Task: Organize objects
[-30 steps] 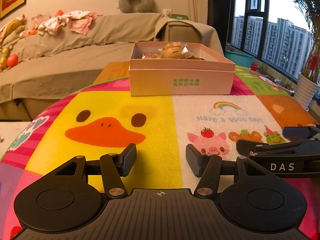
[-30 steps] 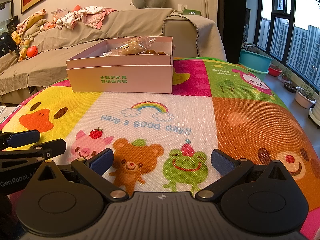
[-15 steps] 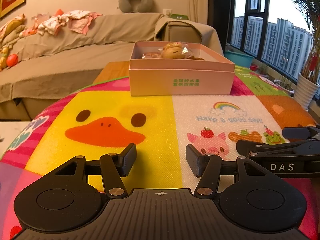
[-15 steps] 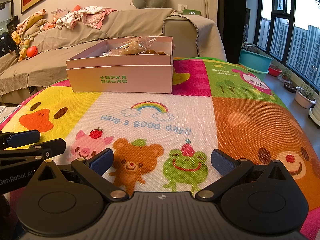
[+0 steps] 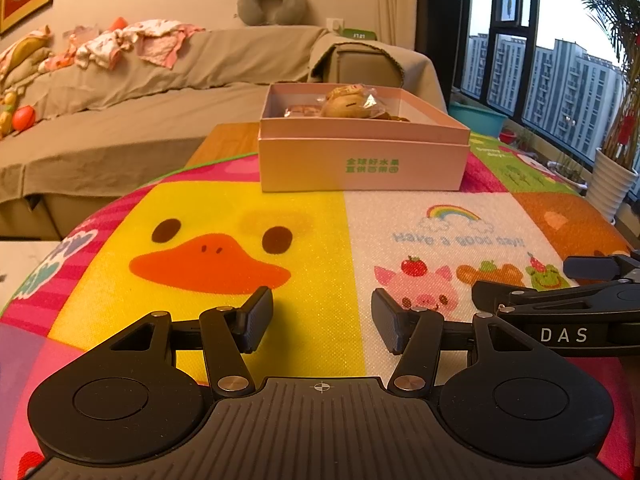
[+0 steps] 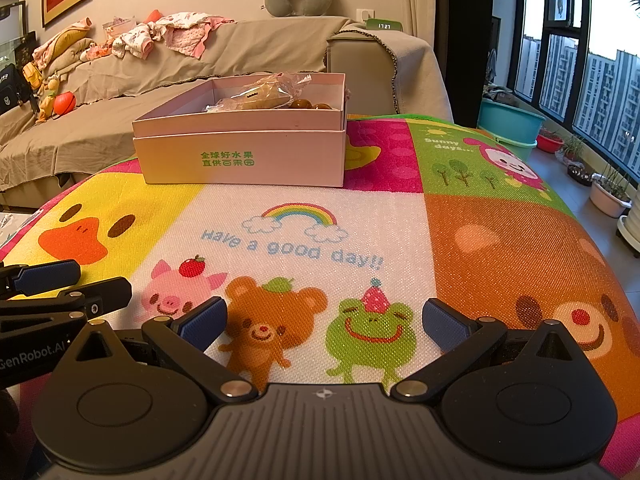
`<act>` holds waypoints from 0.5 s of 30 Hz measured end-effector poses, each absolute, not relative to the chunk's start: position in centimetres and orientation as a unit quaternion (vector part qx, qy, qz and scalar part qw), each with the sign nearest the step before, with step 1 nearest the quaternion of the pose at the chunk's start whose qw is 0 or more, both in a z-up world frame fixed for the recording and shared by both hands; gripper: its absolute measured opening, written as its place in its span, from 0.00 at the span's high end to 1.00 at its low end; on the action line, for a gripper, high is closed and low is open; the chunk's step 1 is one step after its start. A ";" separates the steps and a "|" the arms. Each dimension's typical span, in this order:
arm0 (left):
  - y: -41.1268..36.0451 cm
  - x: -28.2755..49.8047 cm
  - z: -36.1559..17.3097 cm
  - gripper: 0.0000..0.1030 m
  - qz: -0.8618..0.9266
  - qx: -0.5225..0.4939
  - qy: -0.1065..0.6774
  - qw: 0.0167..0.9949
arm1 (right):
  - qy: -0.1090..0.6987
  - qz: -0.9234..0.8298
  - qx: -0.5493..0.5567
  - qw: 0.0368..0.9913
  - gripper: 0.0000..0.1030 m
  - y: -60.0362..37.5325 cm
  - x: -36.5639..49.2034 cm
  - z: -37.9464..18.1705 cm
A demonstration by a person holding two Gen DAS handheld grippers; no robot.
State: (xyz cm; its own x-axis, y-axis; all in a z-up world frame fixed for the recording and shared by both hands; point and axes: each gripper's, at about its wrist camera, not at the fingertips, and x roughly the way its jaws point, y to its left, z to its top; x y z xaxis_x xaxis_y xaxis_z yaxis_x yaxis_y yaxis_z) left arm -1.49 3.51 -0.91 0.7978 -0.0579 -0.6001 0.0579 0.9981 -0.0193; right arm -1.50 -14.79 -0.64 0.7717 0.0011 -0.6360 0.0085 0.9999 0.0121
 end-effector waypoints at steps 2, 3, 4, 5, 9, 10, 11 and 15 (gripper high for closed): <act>3.5 -1.5 -0.9 0.42 -0.031 0.000 0.316 0.948 | 0.338 -0.002 0.007 0.941 0.00 -14.8 -1.5 -0.6; 3.5 -1.5 -0.9 0.42 -0.031 0.000 0.316 0.948 | 0.338 -0.002 0.007 0.941 0.00 -14.8 -1.5 -0.6; 3.5 -1.5 -0.9 0.42 -0.031 0.000 0.316 0.948 | 0.338 -0.002 0.007 0.941 0.00 -14.8 -1.5 -0.6; 3.5 -1.5 -0.9 0.42 -0.031 0.000 0.316 0.948 | 0.338 -0.002 0.007 0.941 0.00 -14.8 -1.5 -0.6; 3.4 -1.5 -0.9 0.42 -0.030 0.002 0.317 0.948 | 0.338 -0.002 0.007 0.941 0.00 -14.8 -1.5 -0.6; 3.4 -1.5 -0.8 0.42 -0.030 0.002 0.317 0.948 | 0.338 -0.002 0.007 0.941 0.00 -14.8 -1.5 -0.6; 3.4 -1.5 -0.8 0.42 -0.030 0.002 0.317 0.948 | 0.338 -0.002 0.007 0.941 0.00 -14.8 -1.5 -0.6; 3.4 -1.5 -0.8 0.42 -0.030 0.001 0.316 0.948 | 0.338 -0.002 0.007 0.941 0.00 -14.8 -1.5 -0.6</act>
